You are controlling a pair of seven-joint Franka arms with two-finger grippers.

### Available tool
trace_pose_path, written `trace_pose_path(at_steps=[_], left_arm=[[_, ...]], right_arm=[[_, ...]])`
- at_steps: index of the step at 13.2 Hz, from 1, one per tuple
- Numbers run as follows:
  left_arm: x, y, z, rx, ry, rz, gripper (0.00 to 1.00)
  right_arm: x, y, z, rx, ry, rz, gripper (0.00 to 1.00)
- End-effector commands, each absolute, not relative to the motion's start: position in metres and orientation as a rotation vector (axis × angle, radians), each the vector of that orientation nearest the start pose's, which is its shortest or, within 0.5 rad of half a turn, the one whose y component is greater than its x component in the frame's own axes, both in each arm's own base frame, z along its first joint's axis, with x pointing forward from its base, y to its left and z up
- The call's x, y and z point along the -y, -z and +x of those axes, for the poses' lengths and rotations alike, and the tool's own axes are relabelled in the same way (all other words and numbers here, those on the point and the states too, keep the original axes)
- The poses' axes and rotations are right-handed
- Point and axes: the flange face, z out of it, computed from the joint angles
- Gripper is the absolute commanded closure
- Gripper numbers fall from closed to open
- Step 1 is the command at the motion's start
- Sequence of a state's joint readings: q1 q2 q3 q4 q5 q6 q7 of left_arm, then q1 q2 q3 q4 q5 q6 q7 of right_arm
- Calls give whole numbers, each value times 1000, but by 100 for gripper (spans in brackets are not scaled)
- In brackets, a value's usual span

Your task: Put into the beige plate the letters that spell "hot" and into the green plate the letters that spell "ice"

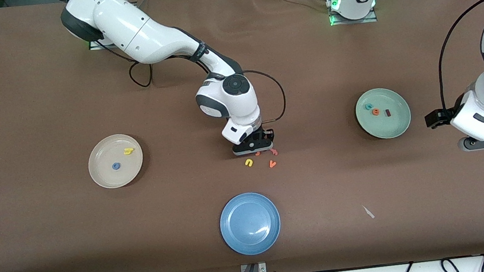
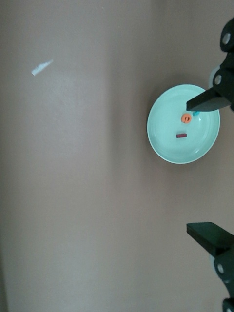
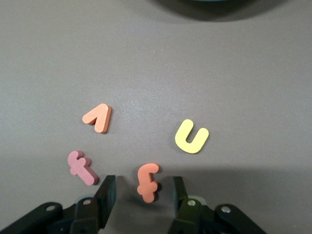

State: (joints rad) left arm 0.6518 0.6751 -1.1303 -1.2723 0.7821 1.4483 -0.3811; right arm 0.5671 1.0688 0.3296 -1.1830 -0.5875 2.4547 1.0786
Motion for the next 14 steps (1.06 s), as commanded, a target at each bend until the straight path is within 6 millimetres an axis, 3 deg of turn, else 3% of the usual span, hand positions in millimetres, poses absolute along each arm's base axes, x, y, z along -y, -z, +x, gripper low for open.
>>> trace_pose_path(at_steps=[1, 4, 6, 9, 12, 14], left_arm=[[73, -510, 667, 34, -101, -2869, 0], [61, -526, 670, 203, -51, -3011, 0], [59, -530, 668, 252, -34, -3007, 0], [56, -531, 667, 145, -43, -2976, 0], [20, -529, 673, -93, -53, -2994, 0], [-2, -531, 677, -120, -7, -3040, 0]], right_arm=[[-559, -168, 545, 74, 431, -2991, 52], [-559, -166, 544, 74, 427, -2994, 62], [-559, -164, 543, 75, 423, -2996, 69], [-558, -161, 542, 75, 418, -3002, 80], [-557, -161, 543, 75, 420, -3002, 87], [-555, -160, 541, 89, 419, -3008, 90]])
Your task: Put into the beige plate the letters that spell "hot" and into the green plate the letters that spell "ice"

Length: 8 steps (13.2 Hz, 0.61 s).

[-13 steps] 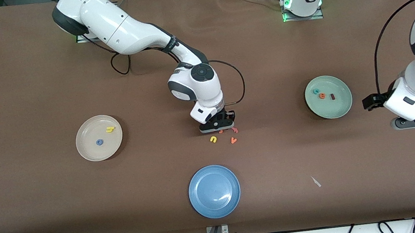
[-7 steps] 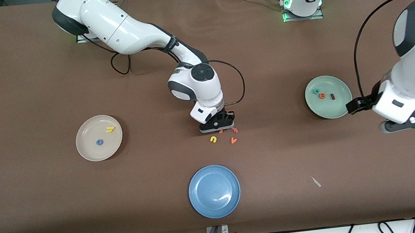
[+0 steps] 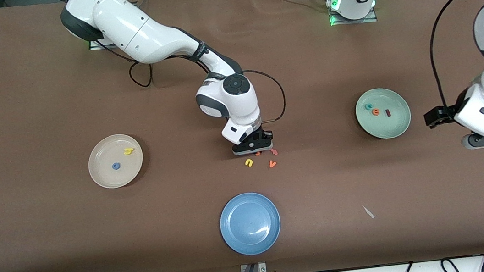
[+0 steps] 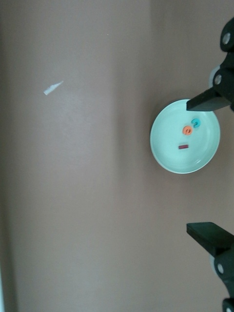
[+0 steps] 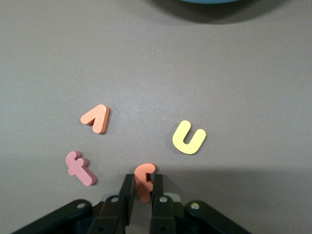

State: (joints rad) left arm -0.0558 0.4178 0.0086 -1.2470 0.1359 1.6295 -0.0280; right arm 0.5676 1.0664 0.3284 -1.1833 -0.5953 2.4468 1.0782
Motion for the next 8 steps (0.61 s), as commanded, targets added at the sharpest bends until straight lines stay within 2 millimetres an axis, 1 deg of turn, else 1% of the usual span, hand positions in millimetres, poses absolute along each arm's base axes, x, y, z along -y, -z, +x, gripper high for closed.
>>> trace_pose_path(at_steps=[1, 2, 4, 6, 8], left_arm=[[-6, -528, 676, -164, -16, -3041, 0], [-2, -528, 676, -197, -15, -3037, 0], [7, -521, 677, -195, -34, -3043, 0], [11, -513, 680, -209, -45, -3051, 0], [12, -502, 684, -215, -66, -3047, 0]], right_arm=[[-551, -161, 543, 85, 417, -3013, 90], [-547, -169, 546, 83, 422, -3013, 90], [-534, -183, 546, 60, 414, -3016, 90], [-518, -201, 549, 56, 423, -3023, 90], [-503, -223, 547, 53, 428, -3029, 90]])
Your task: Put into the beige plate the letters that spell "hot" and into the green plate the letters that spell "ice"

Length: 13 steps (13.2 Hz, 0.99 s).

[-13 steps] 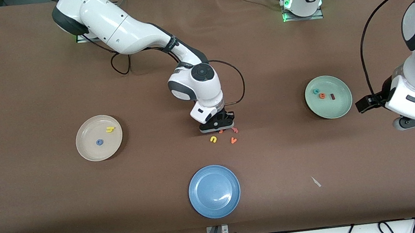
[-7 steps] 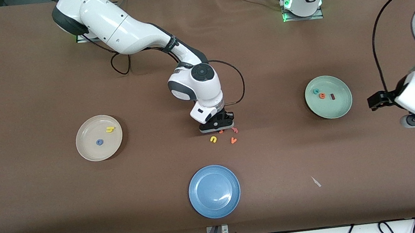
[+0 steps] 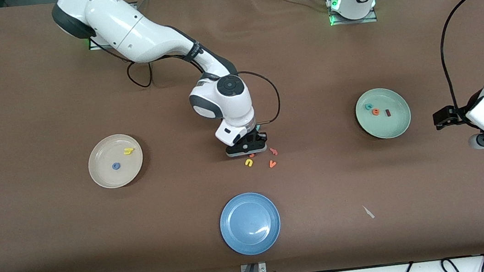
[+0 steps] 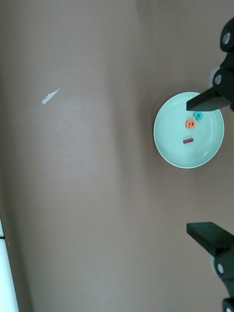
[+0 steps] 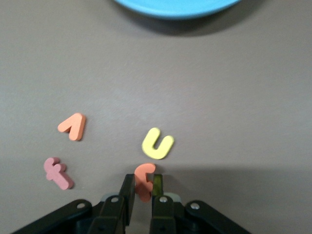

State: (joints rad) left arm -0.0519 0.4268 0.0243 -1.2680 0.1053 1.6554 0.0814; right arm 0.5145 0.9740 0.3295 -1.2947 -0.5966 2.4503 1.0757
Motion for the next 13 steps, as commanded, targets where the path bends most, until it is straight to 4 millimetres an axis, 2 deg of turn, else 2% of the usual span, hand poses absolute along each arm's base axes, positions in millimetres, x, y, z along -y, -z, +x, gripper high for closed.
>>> trace_pose_path(at_steps=[1, 3, 7, 9, 13], left_arm=[[17, -495, 686, -223, -77, -3043, 0], [37, -491, 688, -265, -66, -3032, 0], [49, -496, 685, -289, -64, -3031, 0], [58, -494, 684, -310, -68, -3028, 0], [51, -496, 684, -296, -69, -3031, 0]], right_arm=[[-497, -228, 544, 41, 412, -3032, 90], [-484, -245, 537, 17, 389, -3032, 90], [-438, -258, 526, 3, 353, -3088, 90], [-404, -265, 530, 3, 320, -3114, 90], [-331, -283, 538, 143, 136, -3244, 90]])
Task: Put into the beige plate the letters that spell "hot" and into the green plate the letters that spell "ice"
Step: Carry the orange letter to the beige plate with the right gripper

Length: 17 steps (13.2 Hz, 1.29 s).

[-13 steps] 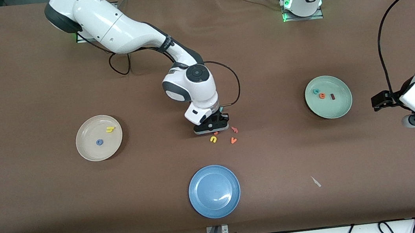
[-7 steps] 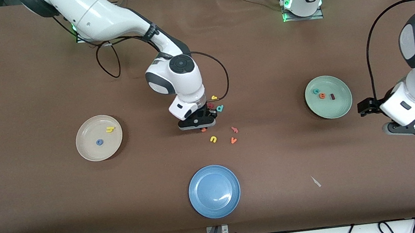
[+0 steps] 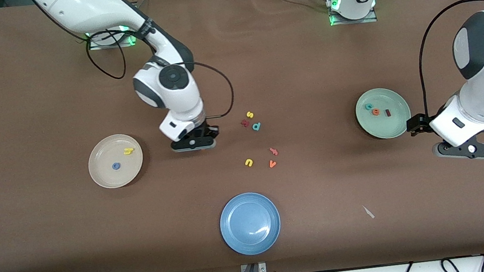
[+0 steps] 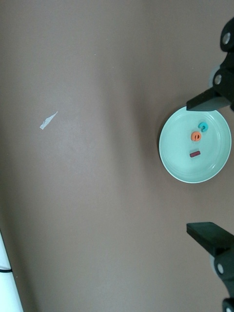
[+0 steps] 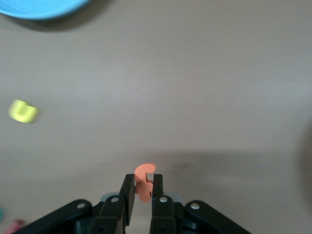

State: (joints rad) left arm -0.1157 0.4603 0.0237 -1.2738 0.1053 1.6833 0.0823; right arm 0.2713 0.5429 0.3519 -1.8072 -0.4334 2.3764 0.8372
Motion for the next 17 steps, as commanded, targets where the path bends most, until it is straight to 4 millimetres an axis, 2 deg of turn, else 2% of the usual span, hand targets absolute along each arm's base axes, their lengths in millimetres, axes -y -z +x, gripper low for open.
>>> trace_pose_path(at_steps=[1, 4, 9, 12, 14, 17], left_arm=[[49, -498, 683, -291, -67, -3032, 0], [50, -498, 683, -293, -67, -3031, 0], [49, -492, 680, -292, -115, -3030, 0], [52, -492, 674, -295, -171, -3027, 0], [51, -494, 670, -293, -202, -3026, 0], [50, -497, 663, -284, -258, -3028, 0]], right_arm=[[-317, -290, 542, 189, 98, -3259, 90], [-276, -321, 557, 241, 11, -3220, 90], [-165, -353, 563, 373, -67, -3231, 90], [-106, -351, 564, 406, -118, -3236, 90], [-81, -345, 570, 394, -127, -3232, 90], [-65, -313, 580, 356, -121, -3221, 89]])
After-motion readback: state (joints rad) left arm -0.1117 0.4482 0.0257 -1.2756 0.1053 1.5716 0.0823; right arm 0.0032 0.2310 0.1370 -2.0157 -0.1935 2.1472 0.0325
